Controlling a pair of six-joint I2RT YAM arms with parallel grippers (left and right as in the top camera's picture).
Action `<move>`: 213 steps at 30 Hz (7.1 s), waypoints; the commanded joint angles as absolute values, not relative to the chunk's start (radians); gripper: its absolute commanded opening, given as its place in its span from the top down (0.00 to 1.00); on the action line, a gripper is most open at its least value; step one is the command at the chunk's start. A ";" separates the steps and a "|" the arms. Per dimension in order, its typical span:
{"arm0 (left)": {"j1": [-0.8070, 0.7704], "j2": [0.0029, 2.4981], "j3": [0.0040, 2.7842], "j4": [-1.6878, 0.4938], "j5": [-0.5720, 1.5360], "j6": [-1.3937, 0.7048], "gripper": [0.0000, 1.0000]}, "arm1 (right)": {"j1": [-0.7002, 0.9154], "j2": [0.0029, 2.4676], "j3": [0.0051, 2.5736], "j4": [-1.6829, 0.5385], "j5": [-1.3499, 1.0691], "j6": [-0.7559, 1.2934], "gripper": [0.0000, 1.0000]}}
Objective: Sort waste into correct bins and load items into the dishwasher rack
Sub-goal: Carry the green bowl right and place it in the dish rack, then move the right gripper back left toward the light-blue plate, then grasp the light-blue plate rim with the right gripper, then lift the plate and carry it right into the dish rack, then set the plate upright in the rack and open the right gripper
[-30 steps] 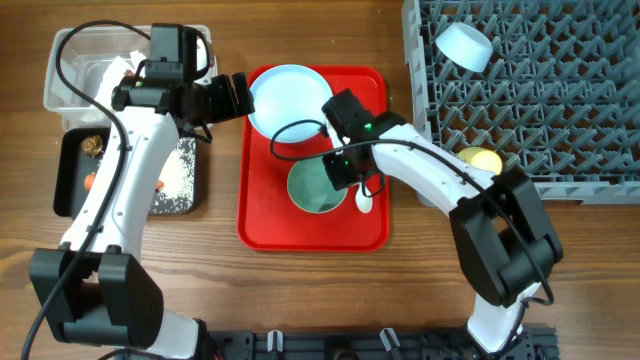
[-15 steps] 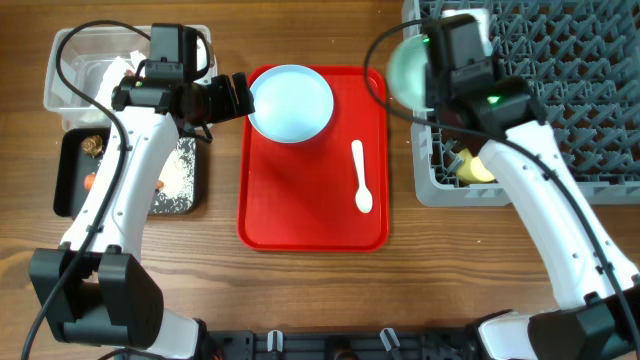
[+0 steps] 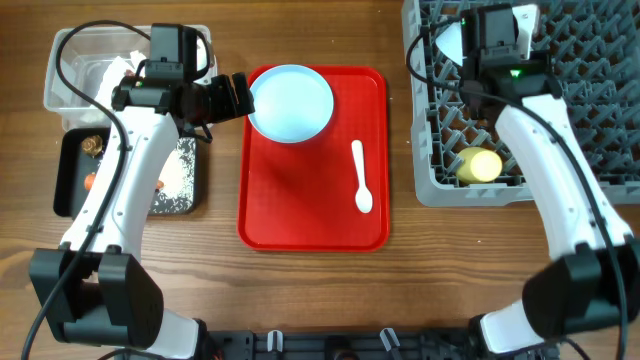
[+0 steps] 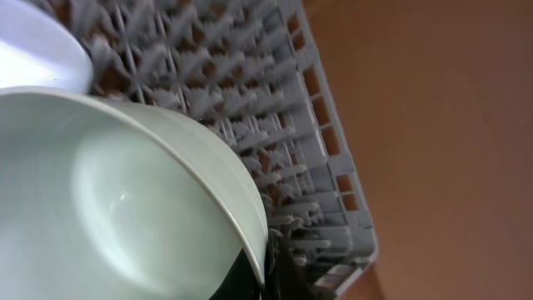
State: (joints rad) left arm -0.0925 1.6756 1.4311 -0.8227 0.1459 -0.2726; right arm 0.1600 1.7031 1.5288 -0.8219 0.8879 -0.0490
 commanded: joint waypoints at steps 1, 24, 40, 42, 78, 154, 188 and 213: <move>-0.096 1.669 1.438 -0.821 0.136 -0.281 0.00 | 0.144 1.763 1.530 -0.812 0.928 -0.162 0.96; -0.096 1.669 1.438 -0.821 0.136 -0.281 0.00 | 0.103 1.923 1.530 -0.709 1.094 -0.304 0.96; -0.096 1.669 1.438 -0.821 0.136 -0.281 0.00 | 0.199 1.945 1.530 -0.698 1.063 -0.340 0.96; -0.096 1.669 1.438 -0.821 0.136 -0.281 0.00 | 0.215 1.945 1.530 -0.698 1.033 -0.340 0.96; -0.096 1.669 1.438 -0.821 0.136 -0.281 0.00 | 0.369 1.662 1.533 -0.539 0.455 -0.088 0.00; -0.096 1.669 1.438 -0.821 0.136 -0.281 0.00 | 0.338 2.026 1.630 -0.722 0.027 0.182 0.96; -0.096 1.669 1.438 -0.821 0.136 -0.281 0.00 | 0.035 1.707 1.631 -0.531 0.662 0.031 0.96; -0.096 1.669 1.438 -0.821 0.136 -0.281 0.00 | -0.145 1.792 1.628 -0.224 0.633 -0.733 0.96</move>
